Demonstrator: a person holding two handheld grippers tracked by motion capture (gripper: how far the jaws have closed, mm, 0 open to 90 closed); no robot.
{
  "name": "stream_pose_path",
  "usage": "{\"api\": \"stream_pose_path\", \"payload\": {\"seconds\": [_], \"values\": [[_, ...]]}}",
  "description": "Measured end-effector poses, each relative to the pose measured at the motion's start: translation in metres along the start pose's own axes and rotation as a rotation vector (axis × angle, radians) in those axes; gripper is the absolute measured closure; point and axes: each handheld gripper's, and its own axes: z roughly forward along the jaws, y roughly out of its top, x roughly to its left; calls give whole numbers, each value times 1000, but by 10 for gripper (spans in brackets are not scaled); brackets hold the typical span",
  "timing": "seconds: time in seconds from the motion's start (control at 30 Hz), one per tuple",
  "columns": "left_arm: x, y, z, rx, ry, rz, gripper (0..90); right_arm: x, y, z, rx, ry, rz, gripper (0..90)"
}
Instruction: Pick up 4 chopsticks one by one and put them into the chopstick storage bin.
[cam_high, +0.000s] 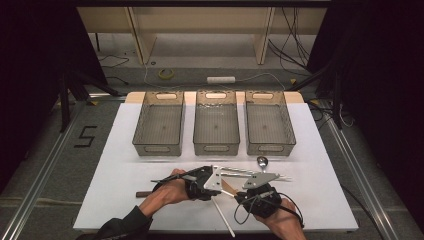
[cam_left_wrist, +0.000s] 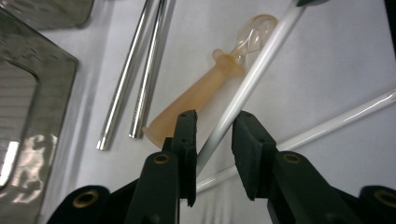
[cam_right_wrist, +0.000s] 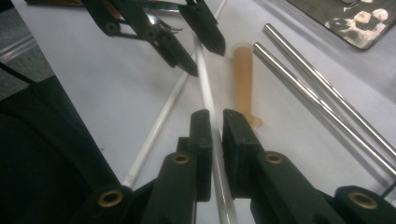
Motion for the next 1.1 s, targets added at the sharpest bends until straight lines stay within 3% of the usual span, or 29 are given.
{"api": "stream_pose_path", "payload": {"seconds": [0.13,0.27,0.37,0.5,0.7,0.87,1.1], "values": [[2,1,-6,-3,14,47,771,-13,0,-5,-32,-21,16,738],[1,2,-10,-1,9,77,829,-27,0,-13,-104,-6,79,678],[4,1,-11,10,31,43,841,-34,3,-24,-172,-16,121,597],[9,1,-20,5,49,4,841,-32,5,-37,-244,-53,127,509],[17,-4,-25,22,67,-97,841,-25,6,-47,-308,-97,118,433],[27,-11,-36,-18,82,-202,840,-15,4,-43,-326,-97,101,399],[40,-19,-56,-86,95,-374,841,2,-3,-21,-288,-58,85,389]]}}
